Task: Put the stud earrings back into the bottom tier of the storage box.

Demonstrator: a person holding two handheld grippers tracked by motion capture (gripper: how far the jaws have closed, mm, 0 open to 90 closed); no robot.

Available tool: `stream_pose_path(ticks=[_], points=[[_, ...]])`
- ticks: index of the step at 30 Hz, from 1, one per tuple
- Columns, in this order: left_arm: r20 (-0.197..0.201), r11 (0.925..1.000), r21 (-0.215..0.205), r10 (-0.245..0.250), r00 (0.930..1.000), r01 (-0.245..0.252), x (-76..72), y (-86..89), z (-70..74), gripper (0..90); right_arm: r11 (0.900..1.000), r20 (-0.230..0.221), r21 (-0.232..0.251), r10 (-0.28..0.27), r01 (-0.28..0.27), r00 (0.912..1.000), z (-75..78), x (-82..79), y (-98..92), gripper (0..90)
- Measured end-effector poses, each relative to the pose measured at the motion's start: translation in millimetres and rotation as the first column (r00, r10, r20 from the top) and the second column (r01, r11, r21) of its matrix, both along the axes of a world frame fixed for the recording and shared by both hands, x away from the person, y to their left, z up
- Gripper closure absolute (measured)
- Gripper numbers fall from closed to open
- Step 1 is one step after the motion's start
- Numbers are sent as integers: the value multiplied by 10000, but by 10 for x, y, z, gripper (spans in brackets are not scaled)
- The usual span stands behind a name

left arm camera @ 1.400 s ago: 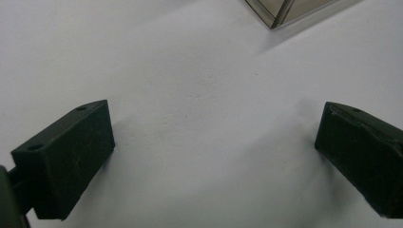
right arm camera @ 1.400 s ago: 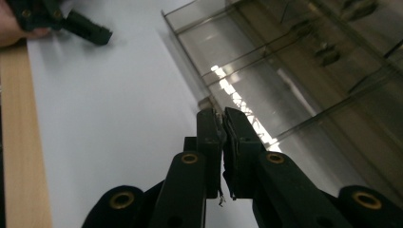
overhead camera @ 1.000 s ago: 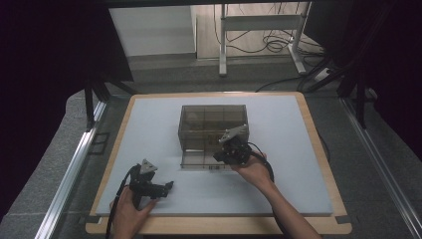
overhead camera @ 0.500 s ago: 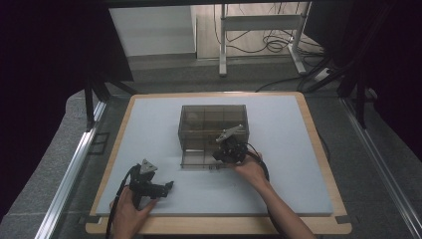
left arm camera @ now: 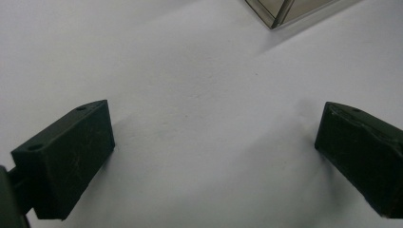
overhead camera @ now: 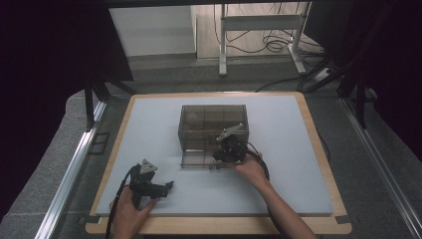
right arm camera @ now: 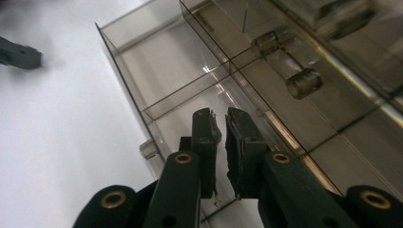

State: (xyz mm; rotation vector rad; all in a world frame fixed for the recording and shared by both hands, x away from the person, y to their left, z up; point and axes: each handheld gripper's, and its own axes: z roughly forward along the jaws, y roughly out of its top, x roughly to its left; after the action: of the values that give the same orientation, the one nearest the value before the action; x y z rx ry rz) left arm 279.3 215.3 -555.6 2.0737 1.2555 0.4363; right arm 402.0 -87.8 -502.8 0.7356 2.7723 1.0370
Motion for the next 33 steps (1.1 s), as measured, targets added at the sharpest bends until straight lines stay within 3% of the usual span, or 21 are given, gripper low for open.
stream_pose_path(ticks=[10,18,33], points=[[0,10000,-9,3,10000,-3,0,-1,0,0,9999,-149,-45,145,-146,9998,135,-125,-102,768],[20,10000,13,-17,10000,17,1,1,0,0,9972,-208,-349,652,-659,9977,265,-343,-234,797],[22,10000,20,-18,10000,18,2,1,0,0,9797,-696,-1443,1302,-1392,9890,111,-653,-399,805]])
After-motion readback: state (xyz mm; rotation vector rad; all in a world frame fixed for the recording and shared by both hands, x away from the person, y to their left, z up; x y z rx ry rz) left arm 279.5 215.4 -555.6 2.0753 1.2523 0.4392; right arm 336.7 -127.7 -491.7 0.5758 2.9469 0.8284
